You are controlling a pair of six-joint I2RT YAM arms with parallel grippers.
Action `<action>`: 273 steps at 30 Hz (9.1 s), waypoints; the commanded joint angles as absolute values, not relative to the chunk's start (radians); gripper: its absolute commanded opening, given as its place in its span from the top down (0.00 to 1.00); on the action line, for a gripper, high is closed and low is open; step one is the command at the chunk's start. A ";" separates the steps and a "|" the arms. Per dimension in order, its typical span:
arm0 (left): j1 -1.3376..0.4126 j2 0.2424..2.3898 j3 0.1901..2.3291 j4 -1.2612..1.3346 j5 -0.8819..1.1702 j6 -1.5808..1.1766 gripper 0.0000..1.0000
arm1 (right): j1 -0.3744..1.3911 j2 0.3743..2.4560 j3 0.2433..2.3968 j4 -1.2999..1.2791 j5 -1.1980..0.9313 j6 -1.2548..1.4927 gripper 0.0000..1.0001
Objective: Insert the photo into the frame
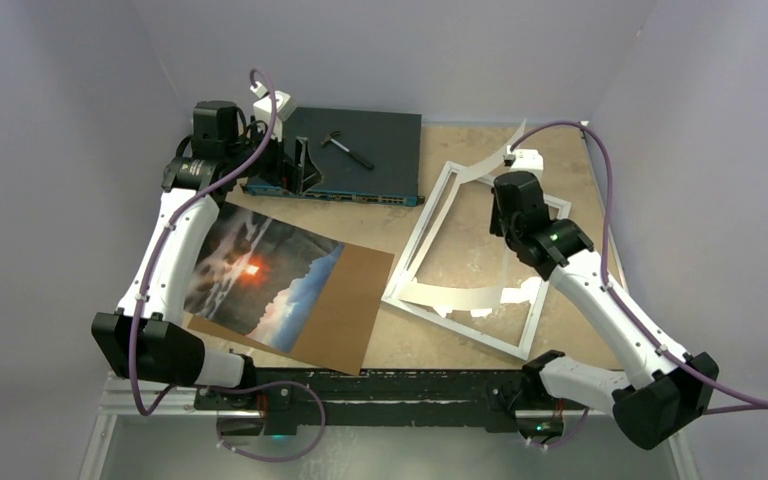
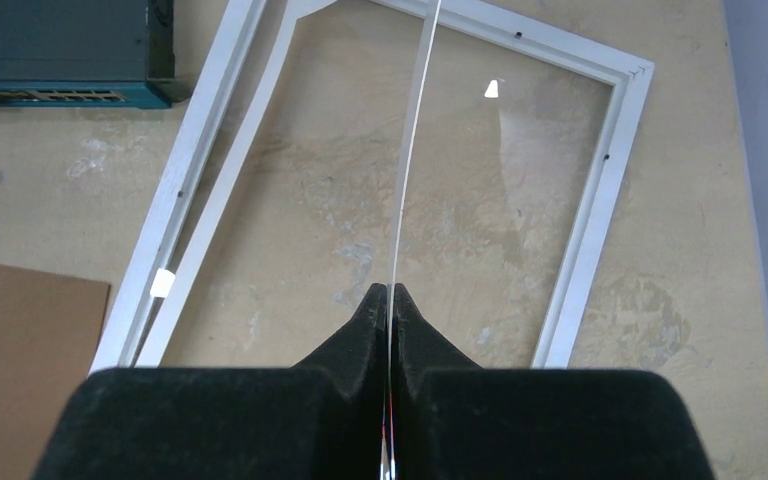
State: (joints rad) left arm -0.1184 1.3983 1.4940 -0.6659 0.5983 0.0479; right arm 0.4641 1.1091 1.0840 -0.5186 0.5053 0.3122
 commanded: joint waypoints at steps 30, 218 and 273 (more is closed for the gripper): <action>-0.118 1.368 1.497 -0.618 0.615 0.069 0.07 | 0.449 1.229 1.096 -0.547 0.626 0.378 1.00; 0.615 1.519 0.881 -0.513 -0.084 0.973 0.14 | 0.900 2.212 1.542 0.289 0.092 0.423 0.01; 0.636 1.438 0.840 -0.474 -0.181 1.173 0.12 | 0.900 2.181 1.471 0.438 -0.002 0.473 0.01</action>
